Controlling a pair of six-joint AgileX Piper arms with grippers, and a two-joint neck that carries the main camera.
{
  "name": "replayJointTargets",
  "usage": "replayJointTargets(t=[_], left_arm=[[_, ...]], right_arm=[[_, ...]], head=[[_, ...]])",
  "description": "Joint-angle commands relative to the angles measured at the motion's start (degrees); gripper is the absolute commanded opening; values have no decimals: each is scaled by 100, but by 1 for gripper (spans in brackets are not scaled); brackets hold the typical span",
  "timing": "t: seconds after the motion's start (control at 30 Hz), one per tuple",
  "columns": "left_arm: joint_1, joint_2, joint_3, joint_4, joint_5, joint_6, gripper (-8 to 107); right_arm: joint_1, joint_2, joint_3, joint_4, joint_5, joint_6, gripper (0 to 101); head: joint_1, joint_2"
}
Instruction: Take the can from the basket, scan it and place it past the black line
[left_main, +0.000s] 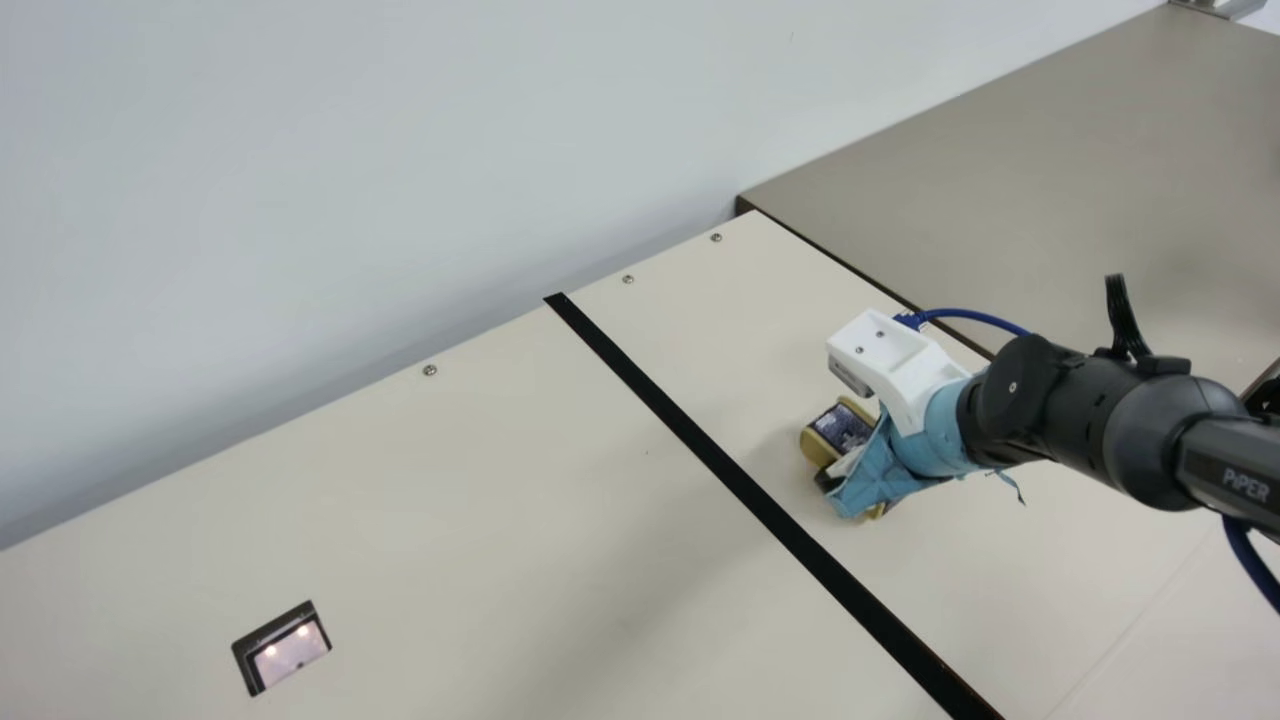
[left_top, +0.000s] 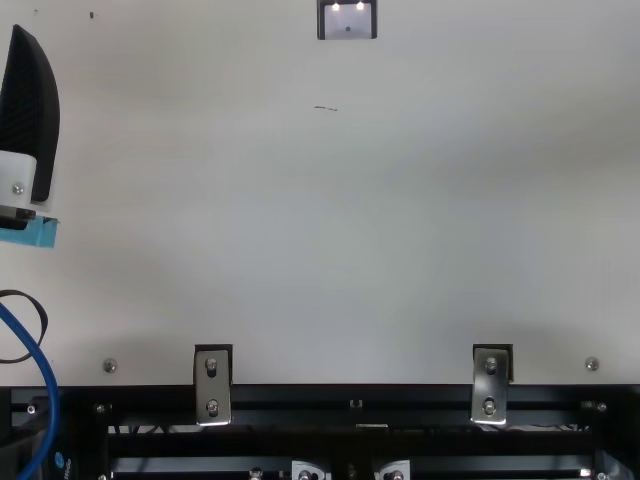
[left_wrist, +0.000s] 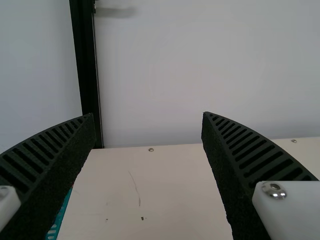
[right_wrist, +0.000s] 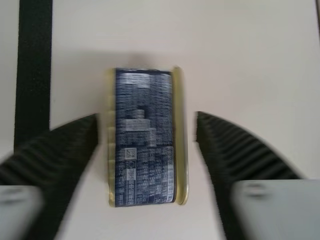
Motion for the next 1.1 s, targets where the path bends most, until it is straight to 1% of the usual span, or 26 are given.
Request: replayJointTargets(t=[0.0,0.23,0.27,0.4,0.53,0.63,0.73,0.87,1.0,1.07], left_arm=[[0,0,0,0,0,0,90],[0,0,0,0,0,0,90],[0,0,0,0,0,0,90],[0,0,0,0,0,0,90],[0,0,0,0,0,0,90],[0,0,0,0,0,0,90],[0,0,0,0,0,0,90],[0,0,0,0,0,0,90],[0,0,0,0,0,0,90],[0,0,0,0,0,0,90]], right_arm=[[0,0,0,0,0,0,101],[0,0,0,0,-31,17,101],[78,-10,-15,-153,-23,231,101],[159,-114,-54,-234,12,374,101],[357,-431,-168,-245,206,542,101],[543,-788,-296,-127,443,570,101],[777,-1206,-444,85,728,535,101],[1131,-1803,-660,530,1141,435,101],[1476,-2352,-858,1267,1484,377,101],[1623,-2627,-916,1749,1577,400,101]], head=[[-213,-172],[-213,-172],[-213,-172],[-213,-172],[-213,-172],[-213,-172],[-213,-172],[-213,-172],[-213,-172],[-213,-172]])
